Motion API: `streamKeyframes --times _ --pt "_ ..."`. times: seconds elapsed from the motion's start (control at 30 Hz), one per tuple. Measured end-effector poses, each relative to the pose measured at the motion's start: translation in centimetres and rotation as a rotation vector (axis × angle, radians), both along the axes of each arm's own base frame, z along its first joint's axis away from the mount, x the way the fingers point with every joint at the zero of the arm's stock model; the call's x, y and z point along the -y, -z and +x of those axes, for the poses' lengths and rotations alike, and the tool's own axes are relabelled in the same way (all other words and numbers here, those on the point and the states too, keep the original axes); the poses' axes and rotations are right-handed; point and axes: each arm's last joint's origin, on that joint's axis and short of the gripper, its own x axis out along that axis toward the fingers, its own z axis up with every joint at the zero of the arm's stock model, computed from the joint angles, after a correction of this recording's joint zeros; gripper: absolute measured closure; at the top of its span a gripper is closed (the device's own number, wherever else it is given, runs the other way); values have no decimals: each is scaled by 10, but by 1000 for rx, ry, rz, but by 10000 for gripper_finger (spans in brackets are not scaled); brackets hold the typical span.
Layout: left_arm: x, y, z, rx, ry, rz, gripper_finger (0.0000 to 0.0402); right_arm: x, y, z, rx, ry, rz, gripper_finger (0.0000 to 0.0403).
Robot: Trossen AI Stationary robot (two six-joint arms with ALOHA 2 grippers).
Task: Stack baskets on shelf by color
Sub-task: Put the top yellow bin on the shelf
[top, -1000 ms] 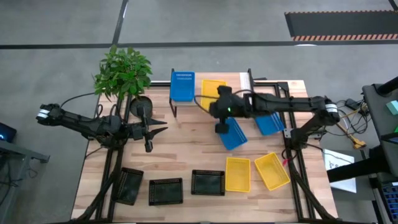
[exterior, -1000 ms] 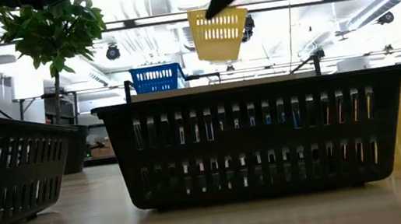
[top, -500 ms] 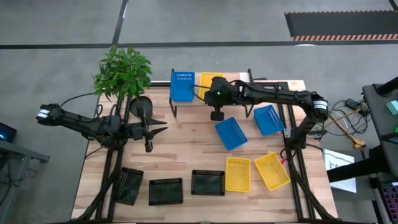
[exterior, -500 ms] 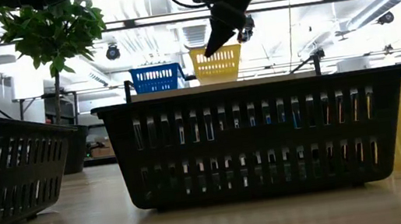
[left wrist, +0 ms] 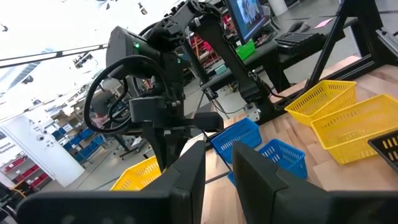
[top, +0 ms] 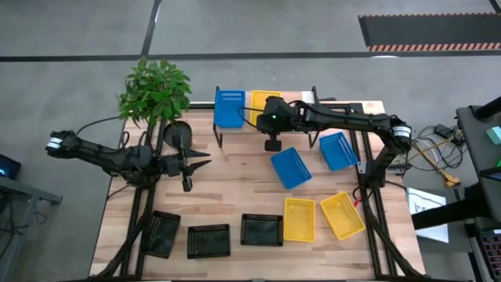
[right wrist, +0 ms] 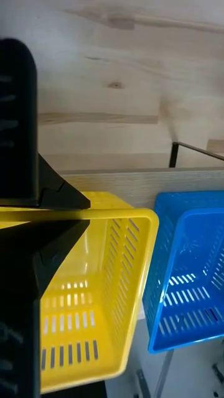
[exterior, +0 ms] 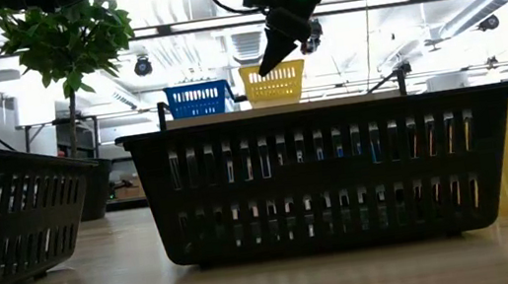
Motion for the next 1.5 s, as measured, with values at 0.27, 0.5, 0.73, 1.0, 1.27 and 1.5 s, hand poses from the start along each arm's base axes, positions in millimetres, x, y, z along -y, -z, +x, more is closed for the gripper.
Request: streamKeyframes --times 0.27,0.5,0.73,1.0,1.27,1.5 --pt "0 0 0 3 0 -1 338 2 11 6 -32 -7 1 390" --pt "0 0 0 3 0 -1 338 3 17 9 -55 -16 -15 390" --pt "0 0 0 2 0 -1 338 3 16 9 -53 -15 -17 390" --pt "0 0 0 -1 0 -1 338 3 16 9 -49 6 -30 390" --pt "0 0 0 0 0 -1 338 3 16 9 -44 18 -21 346" --pt "0 0 0 0 0 -1 338 3 15 9 -41 21 -19 278"
